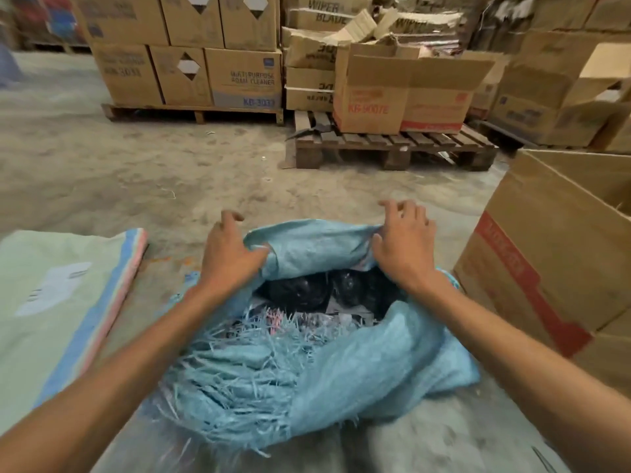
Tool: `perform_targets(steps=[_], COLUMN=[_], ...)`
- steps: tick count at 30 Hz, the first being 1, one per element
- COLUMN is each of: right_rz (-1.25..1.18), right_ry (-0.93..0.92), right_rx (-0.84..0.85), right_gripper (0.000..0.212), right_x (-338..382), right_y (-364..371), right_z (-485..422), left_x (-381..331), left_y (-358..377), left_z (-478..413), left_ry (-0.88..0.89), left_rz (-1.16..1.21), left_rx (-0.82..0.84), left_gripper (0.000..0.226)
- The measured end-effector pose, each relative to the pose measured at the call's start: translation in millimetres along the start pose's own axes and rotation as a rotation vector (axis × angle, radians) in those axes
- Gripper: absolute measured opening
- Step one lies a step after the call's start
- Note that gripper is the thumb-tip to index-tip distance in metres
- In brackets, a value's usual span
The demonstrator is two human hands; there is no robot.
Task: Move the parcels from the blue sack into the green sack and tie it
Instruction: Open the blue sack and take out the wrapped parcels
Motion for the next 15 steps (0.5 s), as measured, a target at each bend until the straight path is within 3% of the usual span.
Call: perform_targets(steps=[1, 2, 3, 4, 6, 7, 10, 13, 15], right_rz=[-0.055, -0.158, -0.218, -0.206, -0.042, 0.057, 0.203, 0.334, 0.354], right_ry=[-0.193, -0.349, -0.454, -0.501, -0.491, -0.499, -0.641, -0.762, -0.744], right_rx=[-0.189, -0.232, -0.156, 0.026, 0.439, 0.557, 0.771, 1.138, 1.129], right_gripper=[0.042, 0.038, 0.032, 0.026, 0.023, 0.025, 0.022, 0.026, 0.025], right_x=[27, 47, 65, 76, 76, 72, 72, 57, 48], right_y=[-28, -39, -41, -30, 5, 12, 3, 7, 7], right_z=[19, 40, 60, 78, 112, 125, 169, 240, 262], left_x=[-35, -61, -77, -73, -39, -18, 24, 45, 44], left_y=[-19, -25, -16, 1, 29, 35, 28, 24, 30], left_z=[29, 61, 91, 110, 124, 118, 76, 51, 62], left_ry=[0.295, 0.543, 0.734, 0.810, 0.651, 0.535, 0.322, 0.243, 0.232], left_rz=[-0.047, -0.068, -0.115, -0.189, -0.399, -0.455, -0.492, -0.510, -0.551], left_rx=[-0.138, -0.147, -0.039, 0.127, 0.421, 0.494, 0.481, 0.503, 0.583], left_gripper=[0.048, 0.044, 0.036, 0.028, 0.023, 0.029, 0.046, 0.052, 0.052])
Point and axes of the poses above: each hand's wrist, its own z-axis away from the middle knuckle, its own y-axis out of the palm, x = y × z, the point moved 9 cm from there along -z, towards the middle knuckle, and after that the axes turned 3 degrees about -x, right-handed, at the moved point
